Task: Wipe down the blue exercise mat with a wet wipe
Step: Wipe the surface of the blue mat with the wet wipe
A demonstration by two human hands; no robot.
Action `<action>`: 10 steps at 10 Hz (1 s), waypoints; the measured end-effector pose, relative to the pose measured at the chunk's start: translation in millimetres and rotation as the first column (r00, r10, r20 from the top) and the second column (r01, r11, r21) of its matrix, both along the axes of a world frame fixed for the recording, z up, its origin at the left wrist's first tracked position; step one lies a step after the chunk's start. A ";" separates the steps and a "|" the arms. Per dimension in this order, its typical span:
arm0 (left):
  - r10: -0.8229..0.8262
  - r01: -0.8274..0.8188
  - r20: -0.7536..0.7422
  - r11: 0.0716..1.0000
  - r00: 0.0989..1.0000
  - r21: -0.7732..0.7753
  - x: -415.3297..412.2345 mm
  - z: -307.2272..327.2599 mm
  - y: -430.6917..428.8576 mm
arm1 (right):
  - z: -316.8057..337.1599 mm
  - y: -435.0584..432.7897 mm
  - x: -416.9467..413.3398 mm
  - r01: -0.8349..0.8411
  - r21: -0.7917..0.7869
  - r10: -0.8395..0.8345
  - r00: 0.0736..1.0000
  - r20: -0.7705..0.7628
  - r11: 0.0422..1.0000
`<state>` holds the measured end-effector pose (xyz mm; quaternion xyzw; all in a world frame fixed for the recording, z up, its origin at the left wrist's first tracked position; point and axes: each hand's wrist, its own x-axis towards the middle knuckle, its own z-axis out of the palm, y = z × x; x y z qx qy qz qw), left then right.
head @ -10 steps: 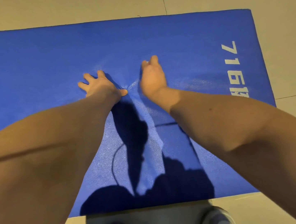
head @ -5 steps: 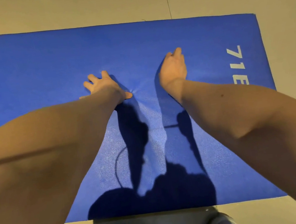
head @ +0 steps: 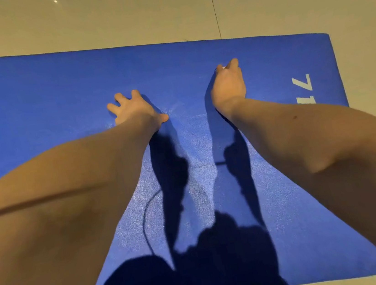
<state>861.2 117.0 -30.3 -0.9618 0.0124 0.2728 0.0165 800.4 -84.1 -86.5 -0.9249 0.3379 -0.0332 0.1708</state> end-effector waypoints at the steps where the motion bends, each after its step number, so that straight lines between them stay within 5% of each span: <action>1: 0.021 -0.021 -0.002 1.000 1.000 -0.020 1.4 -2.6 0.3 | 4.6 5.9 7.0 0.000 -0.006 -0.001 0.999 -0.051 1.000; 3: 0.022 -0.022 0.025 0.999 0.999 -0.030 0.5 -5.4 2.0 | 17.1 65.3 32.2 -0.249 0.139 0.249 0.968 0.022 0.958; 5: 0.023 -0.023 0.015 1.000 1.000 -0.014 1.7 -6.0 0.9 | 7.2 25.3 35.4 -0.365 0.067 0.362 0.930 0.054 0.928; 6: 0.021 -0.021 0.005 0.999 1.000 -0.030 1.5 -4.8 2.0 | 4.9 -5.0 37.7 -0.003 0.099 -0.007 0.995 0.097 0.995; 7: 0.017 -0.017 0.000 0.999 1.000 -0.031 0.9 -2.9 2.1 | 1.6 -8.8 44.2 0.131 0.128 -0.145 0.983 0.110 0.983; 9: 0.026 -0.025 0.009 0.998 1.000 -0.049 0.8 -3.0 0.8 | 4.8 45.0 74.6 -0.175 0.062 0.172 0.983 0.058 0.983; 10: 0.033 -0.032 0.003 0.997 0.999 -0.071 3.0 -6.4 4.0 | 5.4 65.1 92.2 -0.316 0.074 0.303 0.941 0.148 0.946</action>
